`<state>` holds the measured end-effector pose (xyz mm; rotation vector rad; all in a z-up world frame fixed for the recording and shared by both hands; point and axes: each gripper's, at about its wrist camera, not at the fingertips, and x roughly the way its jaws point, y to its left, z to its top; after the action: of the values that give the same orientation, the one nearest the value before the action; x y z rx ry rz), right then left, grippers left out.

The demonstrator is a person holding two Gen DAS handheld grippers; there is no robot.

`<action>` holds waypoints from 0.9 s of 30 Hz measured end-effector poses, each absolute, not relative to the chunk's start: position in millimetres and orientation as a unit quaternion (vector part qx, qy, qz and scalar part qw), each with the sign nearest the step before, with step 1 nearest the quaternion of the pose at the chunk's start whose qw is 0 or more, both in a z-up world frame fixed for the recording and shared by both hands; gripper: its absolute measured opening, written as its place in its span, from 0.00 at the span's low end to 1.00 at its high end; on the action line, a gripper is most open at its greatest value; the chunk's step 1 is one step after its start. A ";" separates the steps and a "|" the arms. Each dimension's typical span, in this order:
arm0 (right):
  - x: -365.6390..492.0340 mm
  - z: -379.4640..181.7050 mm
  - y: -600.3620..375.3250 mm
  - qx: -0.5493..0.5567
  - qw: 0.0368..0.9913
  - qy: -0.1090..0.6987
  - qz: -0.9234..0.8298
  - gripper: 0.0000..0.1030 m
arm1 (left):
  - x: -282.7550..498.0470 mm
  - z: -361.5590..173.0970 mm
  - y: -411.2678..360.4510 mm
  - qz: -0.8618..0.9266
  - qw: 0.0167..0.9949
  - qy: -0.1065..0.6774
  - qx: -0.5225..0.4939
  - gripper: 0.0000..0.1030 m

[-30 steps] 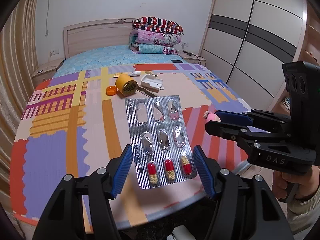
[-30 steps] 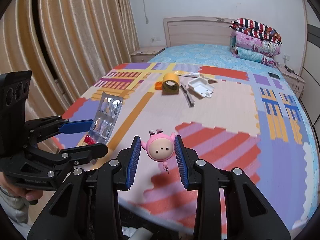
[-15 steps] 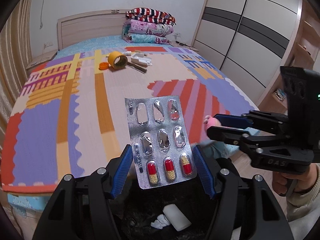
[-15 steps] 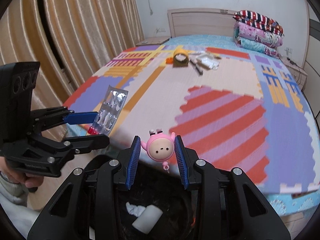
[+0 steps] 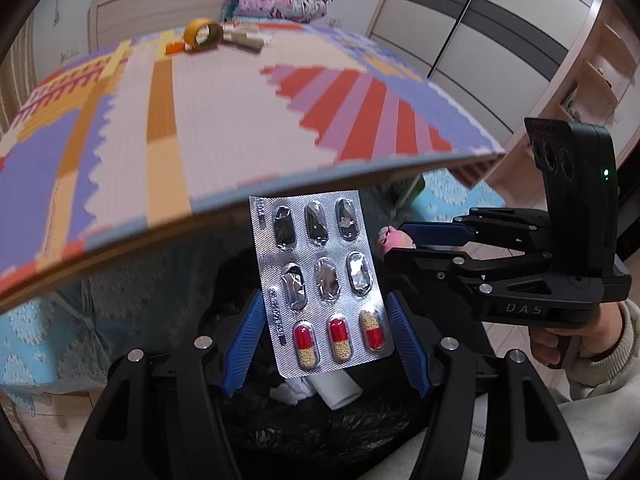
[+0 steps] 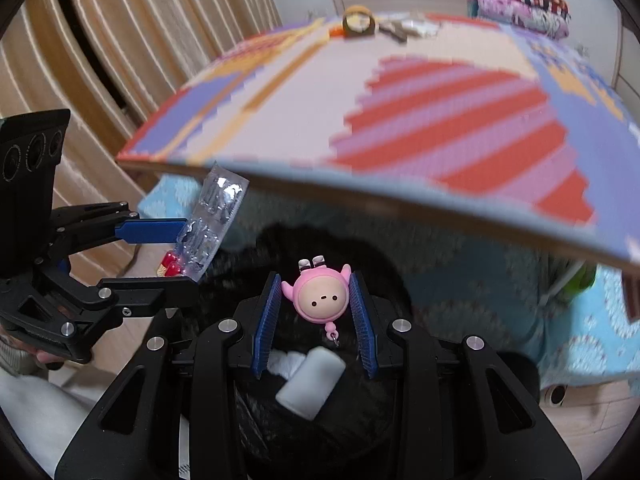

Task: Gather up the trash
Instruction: 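Carry the blister pack and pink toy over the black bin, then open both tools to drop the blister pack and pink toy into the bin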

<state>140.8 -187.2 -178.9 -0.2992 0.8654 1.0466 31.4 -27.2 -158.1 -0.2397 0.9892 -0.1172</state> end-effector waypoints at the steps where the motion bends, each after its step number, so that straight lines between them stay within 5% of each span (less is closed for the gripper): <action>1: 139.2 -185.8 -186.9 -0.141 0.764 0.405 0.481 0.34 | 30.5 -166.4 -28.9 -0.058 0.866 0.484 -0.114 0.58; 16: 132.4 -268.0 -173.1 -0.175 0.709 0.495 0.471 0.34 | 33.4 -259.6 -41.3 -0.068 0.802 0.581 -0.121 0.58; 27: 130.9 -274.7 -168.7 -0.172 0.691 0.513 0.479 0.35 | 33.9 -267.9 -43.3 -0.076 0.790 0.594 -0.134 0.59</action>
<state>130.9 -168.7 -274.7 -0.3847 1.1480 1.0716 33.9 -43.3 -267.9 -0.2876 1.2782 -0.1635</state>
